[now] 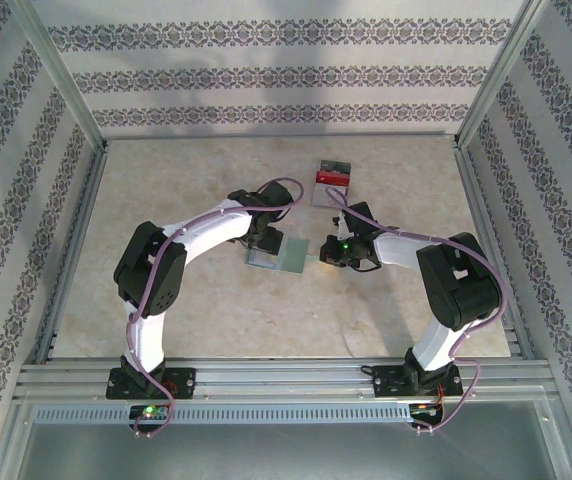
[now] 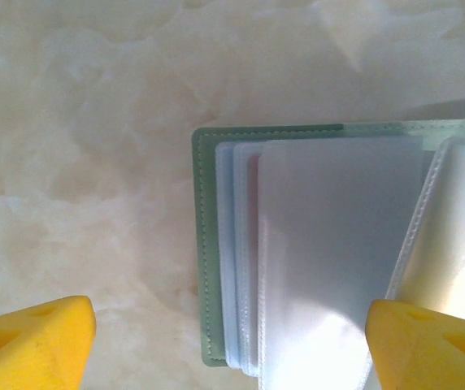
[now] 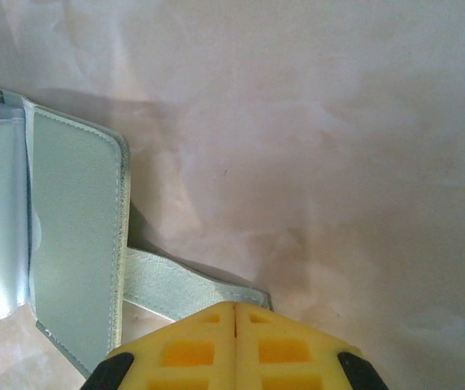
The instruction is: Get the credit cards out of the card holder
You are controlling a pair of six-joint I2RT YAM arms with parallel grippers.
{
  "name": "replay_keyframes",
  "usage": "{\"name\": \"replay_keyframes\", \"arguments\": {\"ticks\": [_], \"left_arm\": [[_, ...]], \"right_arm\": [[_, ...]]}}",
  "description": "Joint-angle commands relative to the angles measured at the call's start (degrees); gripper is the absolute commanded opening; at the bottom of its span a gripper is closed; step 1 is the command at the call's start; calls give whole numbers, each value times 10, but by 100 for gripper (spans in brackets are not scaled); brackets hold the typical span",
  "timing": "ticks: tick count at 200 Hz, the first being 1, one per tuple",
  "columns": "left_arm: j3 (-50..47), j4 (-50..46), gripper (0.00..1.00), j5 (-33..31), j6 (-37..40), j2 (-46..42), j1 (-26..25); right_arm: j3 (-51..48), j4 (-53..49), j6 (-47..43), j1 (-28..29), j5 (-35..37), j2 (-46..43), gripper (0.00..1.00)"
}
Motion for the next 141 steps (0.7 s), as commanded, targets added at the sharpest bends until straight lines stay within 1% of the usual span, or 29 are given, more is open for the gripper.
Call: {"name": "replay_keyframes", "arguments": {"ticks": [1, 22, 47, 61, 89, 141], "left_arm": [[-5, 11, 86, 47, 10, -16, 4], [-4, 24, 84, 84, 12, -8, 3], [-7, 39, 80, 115, 12, -5, 3], [-10, 45, 79, 128, 11, -4, 3], [-8, 46, 77, 138, 9, 6, 3], [-4, 44, 78, 140, 7, 19, 3]], "right_arm": [[-18, -81, -9, -1, 55, 36, 0], [-16, -83, -10, -1, 57, 34, 0], [-15, -85, -10, -1, 57, 35, 0], [-14, -85, -10, 0, 56, 36, 0], [-14, -85, -10, 0, 57, 37, 0], [-18, -84, -11, 0, 57, 37, 0]]}}
